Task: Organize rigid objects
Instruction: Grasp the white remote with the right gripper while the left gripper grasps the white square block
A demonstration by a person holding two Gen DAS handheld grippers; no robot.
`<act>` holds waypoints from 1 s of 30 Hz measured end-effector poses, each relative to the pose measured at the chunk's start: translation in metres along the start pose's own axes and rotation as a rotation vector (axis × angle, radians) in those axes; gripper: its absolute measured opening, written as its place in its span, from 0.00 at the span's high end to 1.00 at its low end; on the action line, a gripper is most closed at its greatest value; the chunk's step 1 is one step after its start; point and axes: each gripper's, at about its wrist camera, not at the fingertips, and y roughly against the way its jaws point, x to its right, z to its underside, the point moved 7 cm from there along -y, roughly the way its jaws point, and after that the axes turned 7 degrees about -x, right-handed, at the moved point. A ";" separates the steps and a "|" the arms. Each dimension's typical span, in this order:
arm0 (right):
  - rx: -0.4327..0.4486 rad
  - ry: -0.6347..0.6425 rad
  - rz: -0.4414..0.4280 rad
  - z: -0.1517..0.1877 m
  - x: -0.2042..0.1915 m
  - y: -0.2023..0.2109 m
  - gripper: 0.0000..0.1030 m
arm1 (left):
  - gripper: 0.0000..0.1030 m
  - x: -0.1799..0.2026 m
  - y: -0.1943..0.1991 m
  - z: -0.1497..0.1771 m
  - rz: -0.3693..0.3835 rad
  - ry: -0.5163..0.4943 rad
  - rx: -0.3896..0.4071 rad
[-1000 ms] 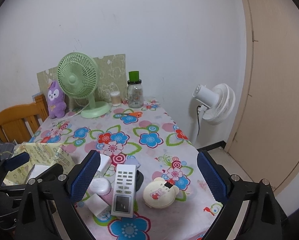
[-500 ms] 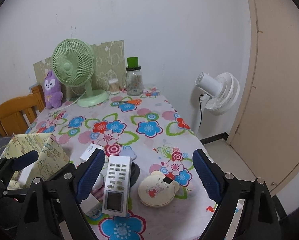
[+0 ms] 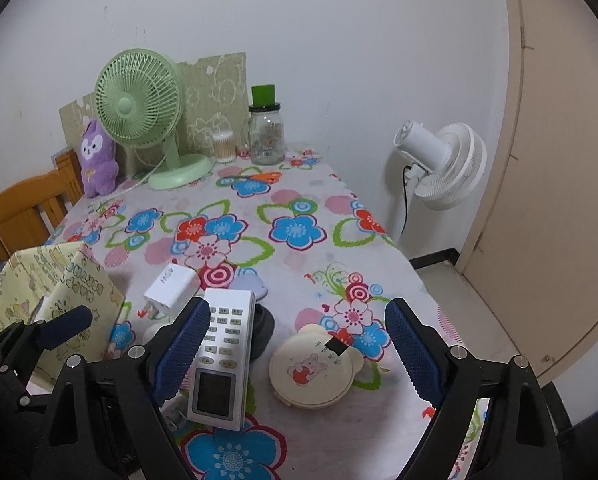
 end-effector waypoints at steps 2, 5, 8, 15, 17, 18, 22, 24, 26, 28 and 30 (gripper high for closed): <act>-0.010 0.008 -0.005 0.003 -0.002 -0.005 0.11 | 0.18 0.002 -0.004 0.002 -0.006 -0.006 -0.009; -0.019 0.018 -0.004 0.006 -0.004 -0.011 0.11 | 0.20 0.004 -0.011 0.006 -0.023 -0.020 -0.025; -0.034 0.023 -0.019 0.009 -0.008 -0.017 0.11 | 0.20 0.003 -0.017 0.010 -0.021 -0.008 -0.043; -0.074 0.042 -0.036 0.015 -0.018 -0.035 0.11 | 0.24 -0.001 -0.026 0.019 -0.026 0.030 -0.060; -0.089 0.051 -0.041 0.018 -0.023 -0.040 0.11 | 0.24 -0.001 -0.028 0.021 -0.029 0.033 -0.065; -0.094 0.055 -0.043 0.019 -0.025 -0.043 0.11 | 0.24 -0.001 -0.029 0.023 -0.030 0.032 -0.068; -0.119 0.063 -0.053 0.024 -0.032 -0.052 0.11 | 0.26 -0.003 -0.031 0.025 -0.054 0.029 -0.063; -0.129 0.064 -0.052 0.025 -0.034 -0.057 0.11 | 0.27 -0.003 -0.033 0.026 -0.061 0.024 -0.064; -0.140 0.063 -0.058 0.027 -0.036 -0.061 0.11 | 0.27 -0.004 -0.035 0.028 -0.059 0.030 -0.072; -0.148 0.059 -0.071 0.028 -0.039 -0.064 0.12 | 0.27 -0.006 -0.037 0.028 -0.056 0.051 -0.073; -0.158 0.048 -0.084 0.029 -0.040 -0.066 0.16 | 0.27 -0.007 -0.037 0.028 -0.055 0.057 -0.073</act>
